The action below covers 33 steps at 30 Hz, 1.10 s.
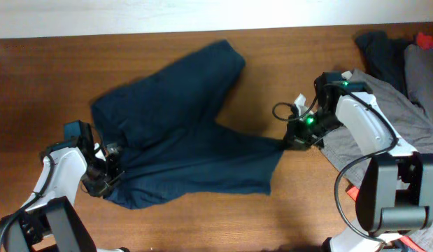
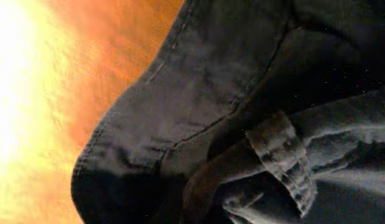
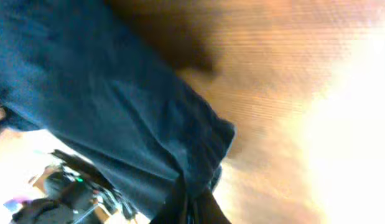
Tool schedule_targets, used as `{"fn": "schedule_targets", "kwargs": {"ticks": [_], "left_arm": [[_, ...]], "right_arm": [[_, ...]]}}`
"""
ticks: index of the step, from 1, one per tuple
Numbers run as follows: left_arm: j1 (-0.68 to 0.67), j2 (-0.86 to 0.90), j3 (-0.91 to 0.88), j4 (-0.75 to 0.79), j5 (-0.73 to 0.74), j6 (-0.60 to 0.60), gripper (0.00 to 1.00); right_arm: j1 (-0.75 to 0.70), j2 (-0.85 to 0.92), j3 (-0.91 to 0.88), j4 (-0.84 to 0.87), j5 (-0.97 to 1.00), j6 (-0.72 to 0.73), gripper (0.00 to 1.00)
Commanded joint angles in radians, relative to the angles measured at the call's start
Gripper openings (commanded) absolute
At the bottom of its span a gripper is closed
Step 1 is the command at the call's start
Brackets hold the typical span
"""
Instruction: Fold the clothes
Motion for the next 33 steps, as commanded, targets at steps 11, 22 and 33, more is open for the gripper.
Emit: {"fn": "schedule_targets", "kwargs": {"ticks": [11, 22, 33], "left_arm": [[0.036, -0.007, 0.060, -0.027, -0.382, -0.003, 0.06], [0.036, -0.007, 0.175, -0.002, -0.225, -0.003, 0.68], [0.036, -0.004, 0.174, 0.274, -0.123, -0.002, 0.60]], "right_arm": [[-0.041, -0.021, -0.089, 0.068, 0.383, 0.133, 0.26], [-0.021, -0.019, 0.075, 0.364, -0.089, 0.015, 0.55], [0.115, 0.046, 0.075, 0.650, -0.109, 0.018, 0.77]]}}
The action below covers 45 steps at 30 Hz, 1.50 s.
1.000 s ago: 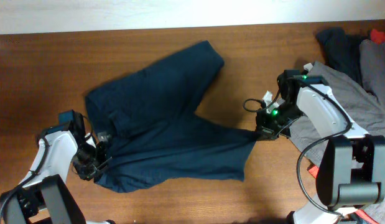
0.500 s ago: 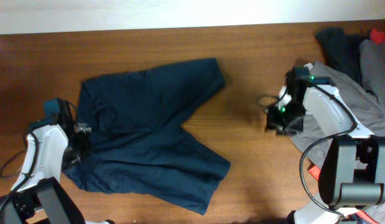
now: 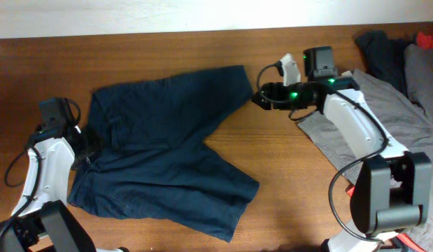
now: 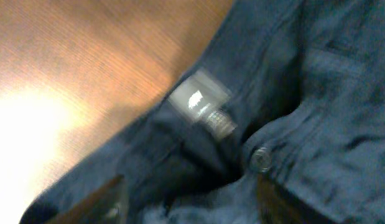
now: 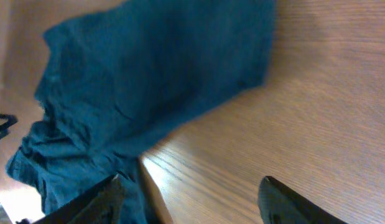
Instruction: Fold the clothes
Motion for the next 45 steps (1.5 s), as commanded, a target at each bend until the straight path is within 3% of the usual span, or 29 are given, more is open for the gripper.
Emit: {"fn": "schedule_targets", "kwargs": {"ticks": [1, 8, 11, 15, 20, 32, 33, 37, 44, 45], "left_arm": [[0.002, -0.004, 0.011, 0.080, 0.069, -0.005, 0.58], [-0.008, 0.027, 0.011, 0.204, 0.204, 0.032, 0.58], [-0.008, 0.076, 0.011, 0.246, 0.243, 0.032, 0.59], [-0.009, 0.145, 0.011, 0.383, 0.389, 0.032, 0.59], [-0.009, 0.217, 0.011, 0.489, 0.403, 0.031, 0.59], [-0.013, 0.333, 0.011, 0.511, 0.521, 0.031, 0.57], [-0.013, 0.333, 0.011, 0.515, 0.584, 0.031, 0.38], [-0.013, 0.332, 0.012, 0.548, 0.729, 0.031, 0.00], [0.039, 0.297, 0.032, 0.549, 0.747, -0.002, 0.00], [0.053, 0.286, 0.039, 0.549, 0.748, -0.033, 0.01]], "right_arm": [[0.016, 0.048, 0.012, 0.051, -0.018, -0.006, 0.77], [0.015, 0.086, 0.012, 0.177, 0.023, -0.007, 0.78], [0.014, 0.117, 0.012, 0.220, 0.024, -0.008, 0.83], [0.014, 0.172, 0.012, 0.281, 0.019, -0.007, 0.85], [0.015, 0.211, 0.012, 0.290, 0.004, -0.007, 0.87], [0.015, 0.213, 0.012, 0.295, 0.005, -0.007, 0.87], [0.015, 0.213, 0.012, 0.299, 0.006, -0.007, 0.87], [0.014, 0.214, 0.012, 0.302, 0.050, -0.007, 0.86], [-0.003, 0.220, 0.012, 0.416, 0.123, 0.050, 0.85], [-0.016, 0.227, 0.012, 0.448, 0.155, 0.085, 0.80]]}}
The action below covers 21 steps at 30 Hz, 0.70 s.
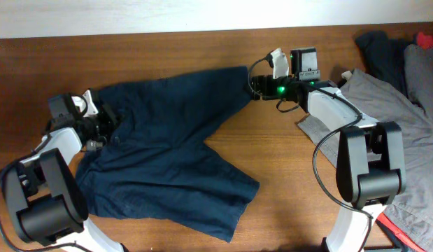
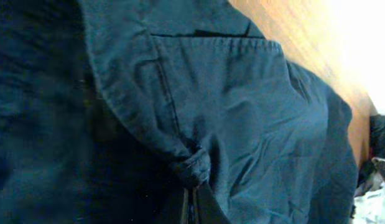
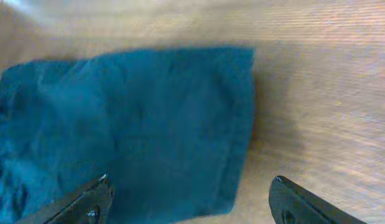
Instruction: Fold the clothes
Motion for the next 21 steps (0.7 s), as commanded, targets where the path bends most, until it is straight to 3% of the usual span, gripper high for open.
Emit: {"fn": "schedule_targets", "kwargs": {"ticks": [1, 5, 21], "left_arm": [[0.040, -0.040, 0.036, 0.008, 0.048, -0.067, 0.01], [0.049, -0.055, 0.038, 0.051, 0.136, -0.129, 0.00], [0.049, -0.055, 0.038, 0.058, 0.128, -0.178, 0.01]], "right_arm": [[-0.035, 0.026, 0.012, 0.058, 0.085, 0.081, 0.78], [-0.053, 0.082, 0.012, 0.076, 0.077, 0.136, 0.66], [0.051, 0.214, 0.012, 0.152, -0.056, 0.169, 0.64]]}}
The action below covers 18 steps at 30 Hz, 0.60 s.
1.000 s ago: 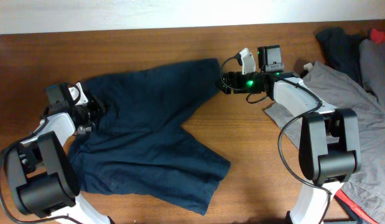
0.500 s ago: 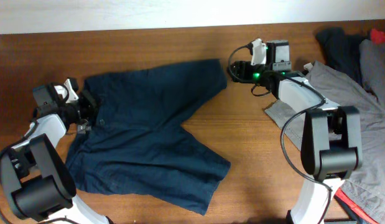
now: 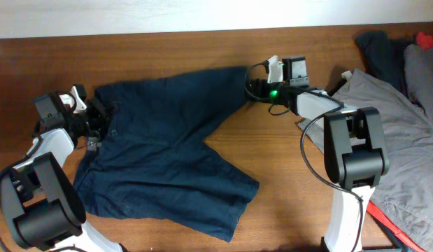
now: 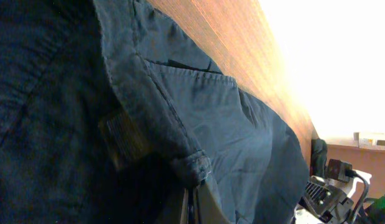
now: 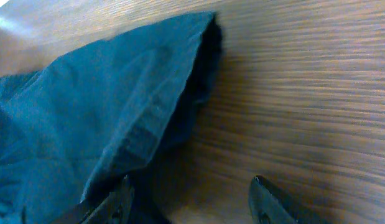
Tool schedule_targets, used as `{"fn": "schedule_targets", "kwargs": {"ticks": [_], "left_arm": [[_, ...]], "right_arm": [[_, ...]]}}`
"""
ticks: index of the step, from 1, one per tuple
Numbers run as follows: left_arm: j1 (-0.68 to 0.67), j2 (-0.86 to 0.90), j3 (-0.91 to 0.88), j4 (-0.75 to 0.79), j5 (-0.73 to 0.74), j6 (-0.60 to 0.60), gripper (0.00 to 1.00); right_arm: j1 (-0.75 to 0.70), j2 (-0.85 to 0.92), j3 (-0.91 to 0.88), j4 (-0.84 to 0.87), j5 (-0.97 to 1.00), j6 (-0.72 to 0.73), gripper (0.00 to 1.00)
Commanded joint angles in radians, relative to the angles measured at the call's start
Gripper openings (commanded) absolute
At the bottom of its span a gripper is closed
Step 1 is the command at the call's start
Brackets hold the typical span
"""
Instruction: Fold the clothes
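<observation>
Dark blue shorts [image 3: 167,147] lie spread on the wooden table [image 3: 307,203], waist to the left, two legs to the right. My left gripper [image 3: 96,119] is shut on the waistband [image 4: 155,124], its fingers pinched together [image 4: 193,199] on a fold of it. My right gripper [image 3: 250,89] stands open low at the hem of the far leg [image 5: 136,106]. One finger [image 5: 120,200] touches the dark edge of the cloth and the other [image 5: 267,199] is over bare wood.
A pile of dark and grey clothes [image 3: 405,63] fills the right end of the table. A grey garment [image 3: 342,133] from the pile reaches under my right arm. A white wall runs along the far edge.
My left gripper, still shut on the waistband, has shifted a little left and back. My open right gripper sits lower and closer to the far leg's hem.
Both grippers were shut on the bunched shorts, left at the waist, right at a leg end. Then the shorts lay spread flat and both grippers were open. Later the left was shut on the waistband and the right open at the far hem, as now.
</observation>
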Motion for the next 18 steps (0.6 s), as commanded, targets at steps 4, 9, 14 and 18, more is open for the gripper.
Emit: {"fn": "schedule_targets", "kwargs": {"ticks": [4, 9, 14, 18], "left_arm": [[0.005, -0.032, 0.021, 0.000, 0.003, -0.009, 0.00], [0.005, -0.032, 0.021, -0.006, 0.003, -0.009, 0.01], [0.005, -0.032, 0.021, -0.007, 0.003, -0.009, 0.00], [0.005, -0.032, 0.021, -0.007, 0.003, -0.009, 0.01]], "right_arm": [[0.052, 0.040, 0.002, -0.018, -0.071, 0.012, 0.62], [0.065, 0.040, 0.002, -0.041, -0.078, 0.013, 0.54], [0.080, 0.040, 0.002, -0.010, -0.046, 0.014, 0.54], [0.114, 0.041, 0.002, 0.006, -0.068, 0.038, 0.54]]}}
